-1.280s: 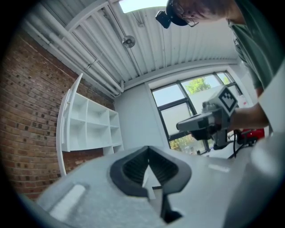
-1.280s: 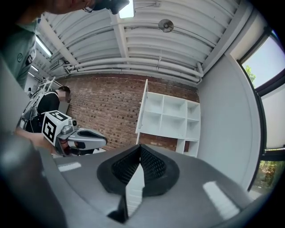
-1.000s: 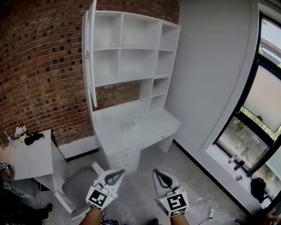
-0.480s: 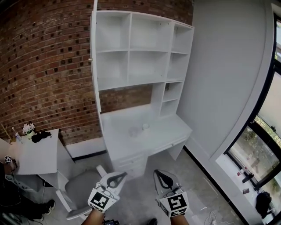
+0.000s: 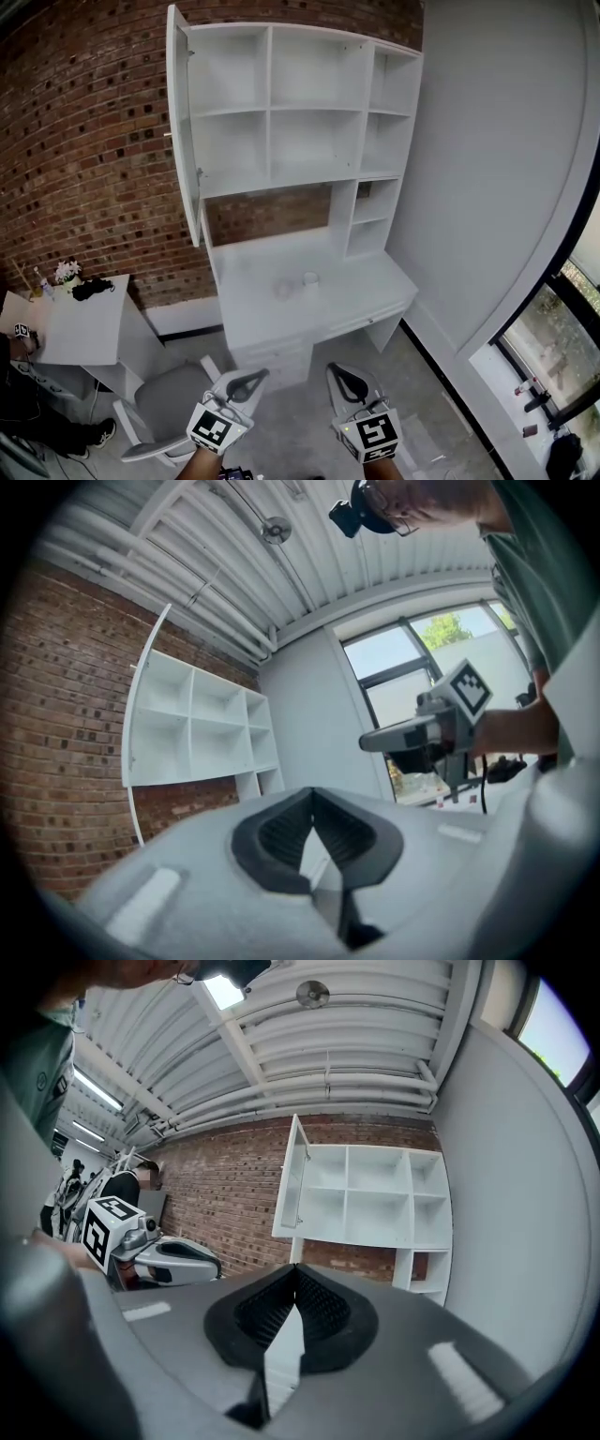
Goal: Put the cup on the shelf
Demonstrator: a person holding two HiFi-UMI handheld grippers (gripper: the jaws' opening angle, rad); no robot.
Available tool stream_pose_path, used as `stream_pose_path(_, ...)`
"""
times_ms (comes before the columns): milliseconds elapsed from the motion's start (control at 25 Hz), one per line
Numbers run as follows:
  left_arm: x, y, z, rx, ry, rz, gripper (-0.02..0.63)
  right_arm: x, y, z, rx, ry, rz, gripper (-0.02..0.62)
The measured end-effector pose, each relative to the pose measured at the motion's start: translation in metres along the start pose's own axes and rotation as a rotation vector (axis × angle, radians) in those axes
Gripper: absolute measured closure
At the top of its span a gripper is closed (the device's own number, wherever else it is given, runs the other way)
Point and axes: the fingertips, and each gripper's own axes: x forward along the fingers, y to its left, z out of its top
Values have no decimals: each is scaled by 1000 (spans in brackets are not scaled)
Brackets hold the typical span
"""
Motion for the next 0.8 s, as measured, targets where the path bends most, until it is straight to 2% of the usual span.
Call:
stream_pose_path(240, 46, -17, 2, 18, 21, 22, 603, -9, -51, -10, 15, -14, 22, 591)
stream_pose_path(440, 74, -21, 1, 27, 41, 11, 603, -9, -79, -17, 26, -20, 24, 591)
stream_pose_path(800, 115, 13, -12, -1, 26, -35, 603, 28, -105, -25, 34, 23, -17, 591)
